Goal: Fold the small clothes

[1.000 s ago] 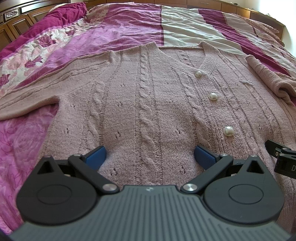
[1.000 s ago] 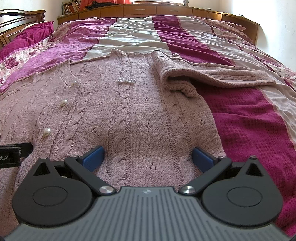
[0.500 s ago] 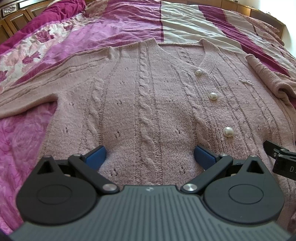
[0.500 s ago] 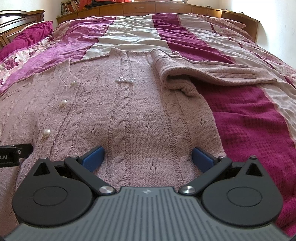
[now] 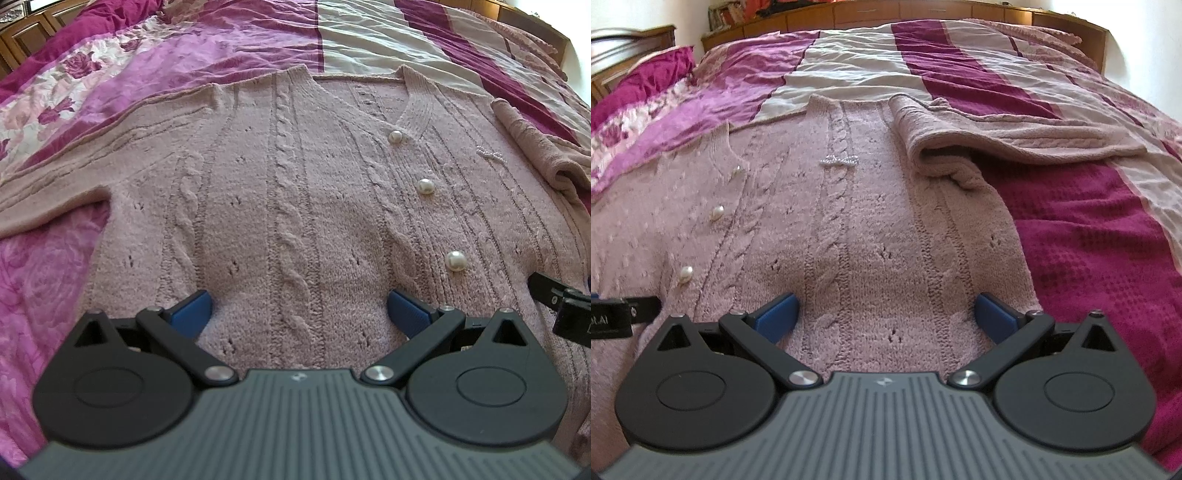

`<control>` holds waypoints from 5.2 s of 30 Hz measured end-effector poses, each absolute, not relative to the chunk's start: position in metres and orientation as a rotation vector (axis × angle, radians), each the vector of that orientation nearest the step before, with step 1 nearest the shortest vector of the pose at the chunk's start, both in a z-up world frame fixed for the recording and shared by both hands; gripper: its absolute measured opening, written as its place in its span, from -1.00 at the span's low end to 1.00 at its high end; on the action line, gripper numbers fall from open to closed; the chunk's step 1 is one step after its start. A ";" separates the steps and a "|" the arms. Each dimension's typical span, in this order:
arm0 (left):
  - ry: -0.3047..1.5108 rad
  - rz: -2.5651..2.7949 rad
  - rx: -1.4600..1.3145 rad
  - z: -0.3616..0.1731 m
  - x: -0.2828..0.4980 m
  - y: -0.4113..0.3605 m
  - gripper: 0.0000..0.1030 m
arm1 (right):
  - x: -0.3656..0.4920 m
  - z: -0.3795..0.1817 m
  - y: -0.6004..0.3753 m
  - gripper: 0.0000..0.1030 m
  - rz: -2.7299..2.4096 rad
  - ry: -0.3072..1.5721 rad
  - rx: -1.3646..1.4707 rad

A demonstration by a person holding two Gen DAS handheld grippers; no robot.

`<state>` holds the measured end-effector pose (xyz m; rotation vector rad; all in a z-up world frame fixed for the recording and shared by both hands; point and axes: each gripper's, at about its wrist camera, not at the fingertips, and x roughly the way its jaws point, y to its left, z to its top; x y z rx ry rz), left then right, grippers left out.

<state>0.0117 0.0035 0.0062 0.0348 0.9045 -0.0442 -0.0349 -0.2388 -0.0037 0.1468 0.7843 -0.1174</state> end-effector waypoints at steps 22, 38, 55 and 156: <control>0.900 -0.038 -0.031 0.033 0.006 0.006 1.00 | -0.035 0.020 -0.272 1.00 0.023 0.810 0.249; 0.911 -0.085 -0.034 0.034 0.015 -0.017 1.00 | 0.003 0.035 -0.414 1.00 -0.051 0.684 0.578; 0.962 -0.045 0.031 0.011 0.022 -0.034 1.00 | 0.061 -0.002 -0.520 1.00 -0.168 0.570 0.759; 0.699 0.226 -0.035 0.103 -0.011 0.132 1.00 | 0.149 0.087 -0.124 -0.72 0.198 0.612 0.592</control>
